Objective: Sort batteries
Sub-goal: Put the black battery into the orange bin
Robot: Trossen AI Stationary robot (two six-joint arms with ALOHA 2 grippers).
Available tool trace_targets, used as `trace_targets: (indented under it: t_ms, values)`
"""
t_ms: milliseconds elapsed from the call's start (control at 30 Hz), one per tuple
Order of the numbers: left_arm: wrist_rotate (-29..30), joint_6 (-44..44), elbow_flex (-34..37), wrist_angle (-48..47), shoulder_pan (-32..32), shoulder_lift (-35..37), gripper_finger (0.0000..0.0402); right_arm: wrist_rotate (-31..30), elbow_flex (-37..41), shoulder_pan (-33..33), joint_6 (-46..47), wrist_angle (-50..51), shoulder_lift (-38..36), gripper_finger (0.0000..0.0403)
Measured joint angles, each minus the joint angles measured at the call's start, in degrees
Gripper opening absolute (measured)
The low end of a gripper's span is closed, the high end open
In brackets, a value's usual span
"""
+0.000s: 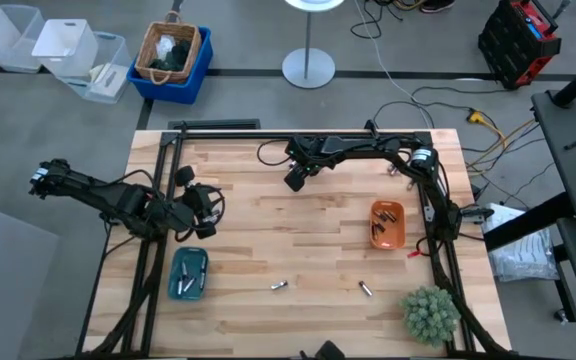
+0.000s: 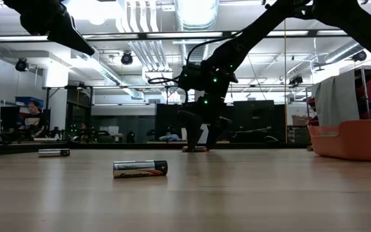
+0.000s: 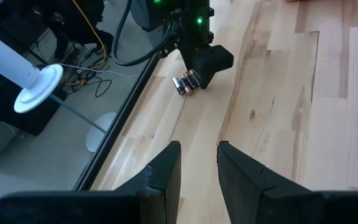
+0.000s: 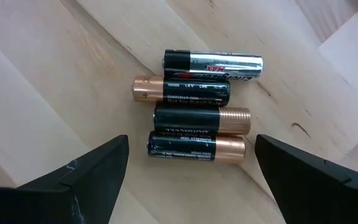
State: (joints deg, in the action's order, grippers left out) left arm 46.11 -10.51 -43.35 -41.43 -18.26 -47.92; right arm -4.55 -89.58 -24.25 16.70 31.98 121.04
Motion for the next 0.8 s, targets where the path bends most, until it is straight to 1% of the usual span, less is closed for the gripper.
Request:
trace_targets:
  t_ms: [400,800]
  values:
    - [0.0,0.0,0.0,0.0,0.0,0.0,0.0084,-0.2,0.0,0.0,0.7,-0.7,0.7,0.0321]
    - [0.0,0.0,0.0,-0.1,0.0,0.0,0.0084,-0.3,-0.1,-0.1,1.7,0.3,0.8,0.0267]
